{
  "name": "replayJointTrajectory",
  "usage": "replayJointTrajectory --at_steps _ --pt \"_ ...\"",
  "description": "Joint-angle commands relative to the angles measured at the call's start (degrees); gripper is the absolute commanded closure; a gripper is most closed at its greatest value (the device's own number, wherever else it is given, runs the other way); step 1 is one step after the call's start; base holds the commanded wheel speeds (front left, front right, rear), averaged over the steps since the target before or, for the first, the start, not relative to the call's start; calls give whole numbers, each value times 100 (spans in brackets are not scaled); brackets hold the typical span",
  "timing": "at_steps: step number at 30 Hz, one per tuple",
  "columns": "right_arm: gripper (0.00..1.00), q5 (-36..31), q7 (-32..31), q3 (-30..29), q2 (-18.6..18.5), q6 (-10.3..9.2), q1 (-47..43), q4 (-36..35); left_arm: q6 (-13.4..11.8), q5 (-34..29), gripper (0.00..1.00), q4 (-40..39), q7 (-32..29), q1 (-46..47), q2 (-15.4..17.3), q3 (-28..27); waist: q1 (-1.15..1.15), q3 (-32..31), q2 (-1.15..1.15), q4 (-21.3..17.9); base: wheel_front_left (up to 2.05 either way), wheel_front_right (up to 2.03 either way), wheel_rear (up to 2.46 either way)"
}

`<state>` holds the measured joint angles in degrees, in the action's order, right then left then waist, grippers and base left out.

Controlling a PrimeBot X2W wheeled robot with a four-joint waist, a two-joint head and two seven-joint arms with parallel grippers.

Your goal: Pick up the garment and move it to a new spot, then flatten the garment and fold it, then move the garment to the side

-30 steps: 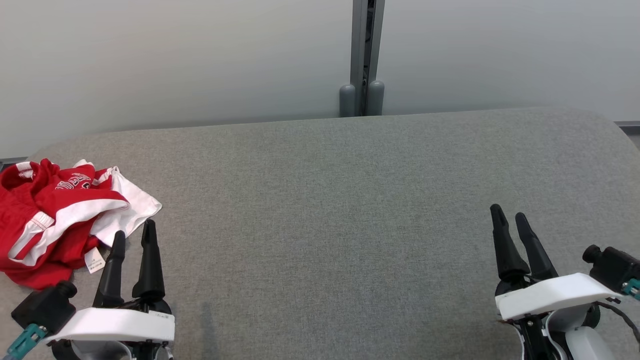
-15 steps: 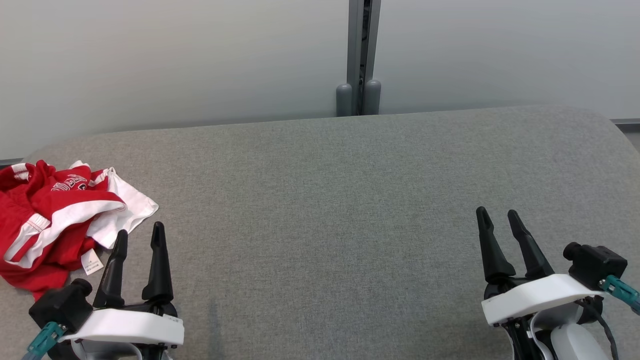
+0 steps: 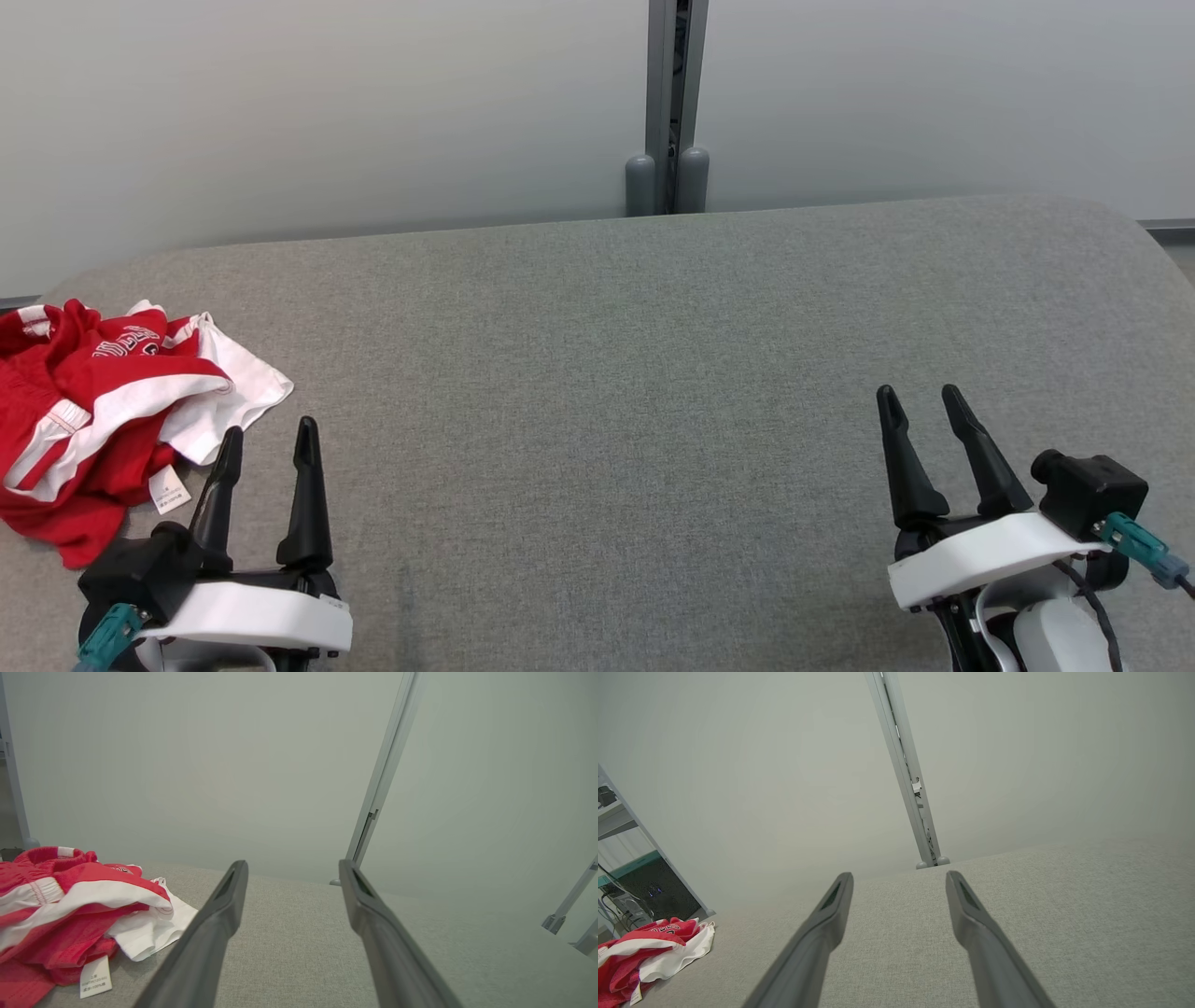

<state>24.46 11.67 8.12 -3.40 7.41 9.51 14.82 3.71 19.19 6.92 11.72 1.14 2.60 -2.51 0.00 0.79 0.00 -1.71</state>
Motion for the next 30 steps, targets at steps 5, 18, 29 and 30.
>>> replayJointTrajectory --at_steps 5,18,29,30 --pt "0 -315 106 49 -25 11 110 -6 -34 -310 0 -38 98 -31 36 14 0 14 0 -4 0 0 0" --pt "0 -828 249 153 -40 12 157 64 -56 -856 0 -61 243 -68 39 30 0 11 0 -29 0 0 0" --pt "0 -1214 374 224 -40 13 176 71 -95 -1279 0 -100 363 -84 41 61 0 13 0 -46 0 0 0" --pt "0 -1196 368 224 -39 13 171 72 -97 -1261 0 -96 357 -82 41 61 0 12 0 -45 0 0 0"
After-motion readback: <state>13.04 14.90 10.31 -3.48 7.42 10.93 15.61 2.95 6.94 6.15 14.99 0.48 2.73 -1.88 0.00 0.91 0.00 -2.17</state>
